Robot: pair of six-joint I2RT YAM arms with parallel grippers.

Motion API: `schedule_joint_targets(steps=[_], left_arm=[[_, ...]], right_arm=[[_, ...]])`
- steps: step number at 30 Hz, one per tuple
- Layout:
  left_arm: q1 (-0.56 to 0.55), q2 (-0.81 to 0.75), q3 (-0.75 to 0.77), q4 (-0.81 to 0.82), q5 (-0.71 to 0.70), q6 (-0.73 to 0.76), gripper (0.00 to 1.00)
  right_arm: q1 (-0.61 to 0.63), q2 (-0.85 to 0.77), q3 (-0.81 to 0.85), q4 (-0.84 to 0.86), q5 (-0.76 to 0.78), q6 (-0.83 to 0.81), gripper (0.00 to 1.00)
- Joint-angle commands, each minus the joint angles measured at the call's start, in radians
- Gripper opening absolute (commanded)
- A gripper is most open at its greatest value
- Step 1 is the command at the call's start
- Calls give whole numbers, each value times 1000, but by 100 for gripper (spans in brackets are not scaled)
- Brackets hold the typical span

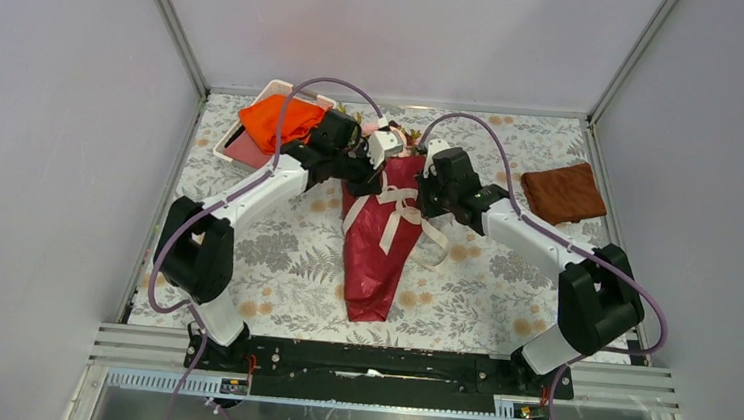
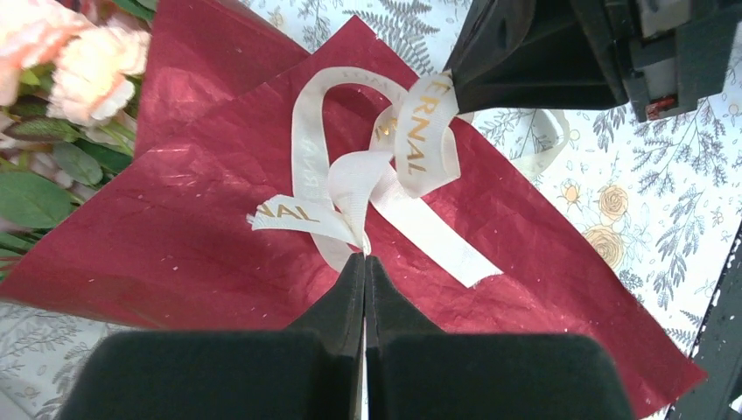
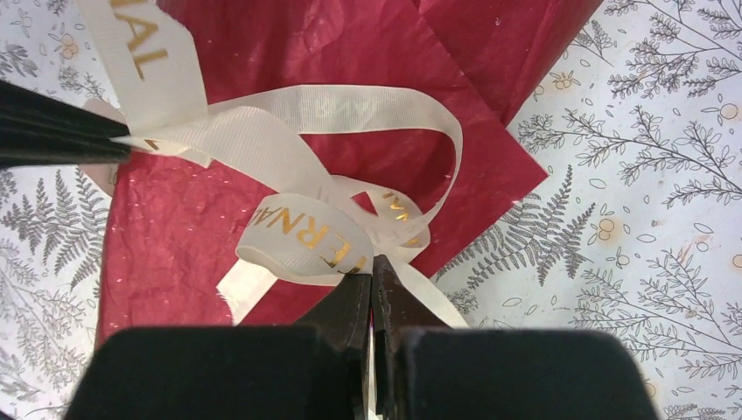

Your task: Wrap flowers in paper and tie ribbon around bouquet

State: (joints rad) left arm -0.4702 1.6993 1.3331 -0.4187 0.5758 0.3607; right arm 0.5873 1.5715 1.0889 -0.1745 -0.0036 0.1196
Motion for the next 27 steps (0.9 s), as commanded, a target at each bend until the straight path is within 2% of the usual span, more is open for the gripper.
schedule_joint_targets(steps=[1,7,11,15,22,25,27], left_arm=[[18,-27,78,-43,-2,10,0],[106,-51,122,-54,48,-106,0],[108,-54,50,-29,73,-105,0],[117,-22,18,-29,26,-94,0],[171,-106,-1,-30,69,-127,0],[177,-127,11,-29,105,-176,0],[208,-139,27,10,118,-293,0]], right_arm=[[-37,-65,-5,38,-135,-3,0],[-102,-89,-43,89,-220,52,0],[-116,-59,-34,112,-233,88,0],[-116,4,-22,125,-243,116,0],[-116,70,-9,163,-309,177,0],[-117,83,-21,213,-353,201,0],[-116,85,-33,232,-359,213,0]])
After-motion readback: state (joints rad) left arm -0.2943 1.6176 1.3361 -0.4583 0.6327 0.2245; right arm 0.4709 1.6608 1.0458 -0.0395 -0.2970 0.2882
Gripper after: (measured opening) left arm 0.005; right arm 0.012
